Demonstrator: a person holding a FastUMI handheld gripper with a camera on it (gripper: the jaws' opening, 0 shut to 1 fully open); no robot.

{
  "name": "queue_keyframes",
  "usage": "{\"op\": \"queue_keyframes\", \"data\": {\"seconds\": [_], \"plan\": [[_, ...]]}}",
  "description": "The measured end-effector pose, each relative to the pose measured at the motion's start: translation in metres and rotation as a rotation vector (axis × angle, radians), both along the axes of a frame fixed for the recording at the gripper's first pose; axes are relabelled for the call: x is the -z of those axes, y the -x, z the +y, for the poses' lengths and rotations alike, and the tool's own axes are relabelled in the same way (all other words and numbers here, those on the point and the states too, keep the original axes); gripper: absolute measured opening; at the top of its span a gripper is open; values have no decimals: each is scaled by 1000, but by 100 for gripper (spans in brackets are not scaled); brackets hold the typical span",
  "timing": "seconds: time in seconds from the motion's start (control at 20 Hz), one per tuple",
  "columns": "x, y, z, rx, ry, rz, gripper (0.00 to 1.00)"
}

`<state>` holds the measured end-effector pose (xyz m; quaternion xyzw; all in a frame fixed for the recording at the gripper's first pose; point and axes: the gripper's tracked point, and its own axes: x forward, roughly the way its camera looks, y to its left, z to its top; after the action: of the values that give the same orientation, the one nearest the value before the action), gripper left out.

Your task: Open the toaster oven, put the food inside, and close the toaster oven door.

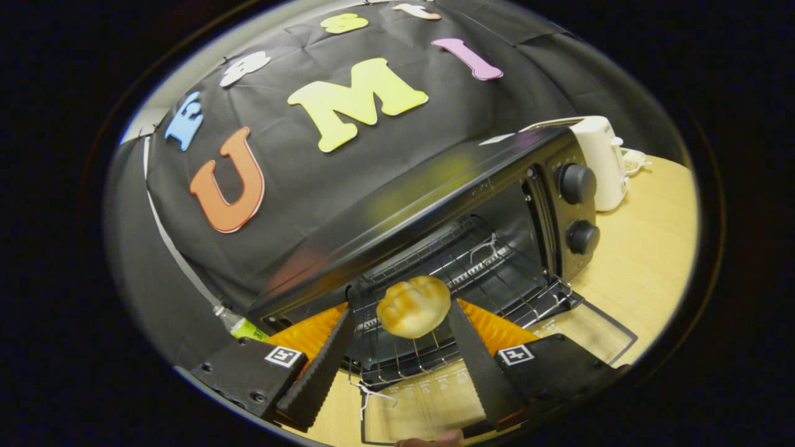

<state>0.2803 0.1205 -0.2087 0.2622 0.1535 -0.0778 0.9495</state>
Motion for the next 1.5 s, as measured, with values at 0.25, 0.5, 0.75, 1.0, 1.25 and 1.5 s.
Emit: {"op": "queue_keyframes", "data": {"seconds": [0.25, 0.5, 0.75, 1.0, 1.25, 1.5], "plan": [[-16, 47, 13, -76, 14, 19, 100], [-37, 111, 16, -207, 88, 68, 100], [-27, 166, 11, -327, 213, 113, 100], [15, 189, -7, -345, 290, 211, 100], [52, 194, -13, -348, 305, 293, 100], [78, 187, -15, -338, 291, 339, 100]]}}
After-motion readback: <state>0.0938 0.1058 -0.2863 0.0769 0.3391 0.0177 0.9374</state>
